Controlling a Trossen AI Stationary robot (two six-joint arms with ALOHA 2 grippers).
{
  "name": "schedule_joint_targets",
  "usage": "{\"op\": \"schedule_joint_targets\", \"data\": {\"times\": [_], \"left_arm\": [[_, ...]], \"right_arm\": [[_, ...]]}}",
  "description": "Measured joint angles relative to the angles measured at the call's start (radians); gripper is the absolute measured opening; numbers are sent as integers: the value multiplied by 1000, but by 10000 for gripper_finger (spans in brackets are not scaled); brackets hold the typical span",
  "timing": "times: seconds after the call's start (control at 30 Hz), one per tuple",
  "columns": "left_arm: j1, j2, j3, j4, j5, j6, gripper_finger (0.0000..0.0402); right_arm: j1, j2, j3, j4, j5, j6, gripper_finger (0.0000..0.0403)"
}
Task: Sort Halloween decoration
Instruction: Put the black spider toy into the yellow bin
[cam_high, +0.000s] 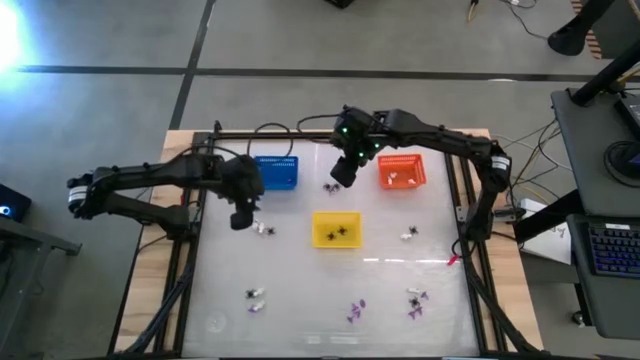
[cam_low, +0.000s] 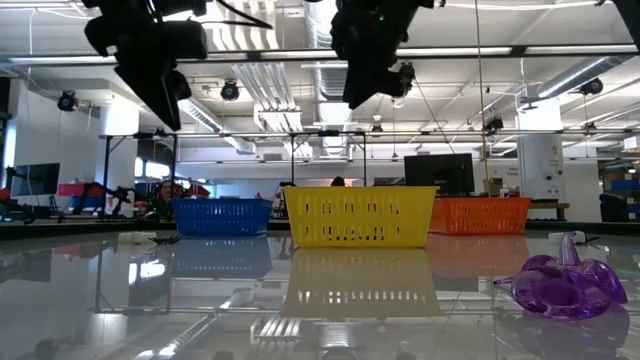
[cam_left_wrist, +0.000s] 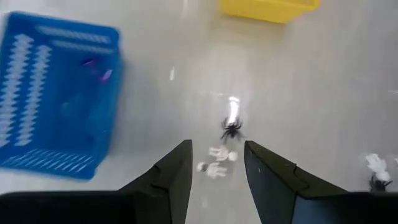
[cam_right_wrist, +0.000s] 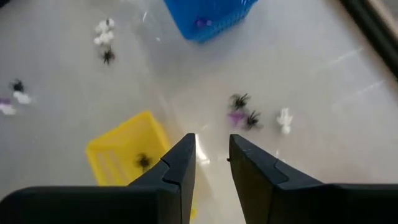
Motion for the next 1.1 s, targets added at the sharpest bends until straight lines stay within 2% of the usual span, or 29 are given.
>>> {"op": "schedule_joint_targets", "data": {"times": [0.33, 0.57, 0.77, 1.1], "left_arm": [[-2, 113, -106, 82, 35, 29, 128], [-6, 240, -105, 94, 64, 29, 128], [-18, 322, -108, 183, 169, 24, 128], [-23, 416, -108, 218, 168, 21, 128]], "right_arm": [[109, -2, 0, -72, -2, 81, 92], [178, -9, 0, -71, -2, 125, 96], [209, -16, 0, -71, 0, 134, 98], [222, -16, 0, -72, 0, 176, 98]]}}
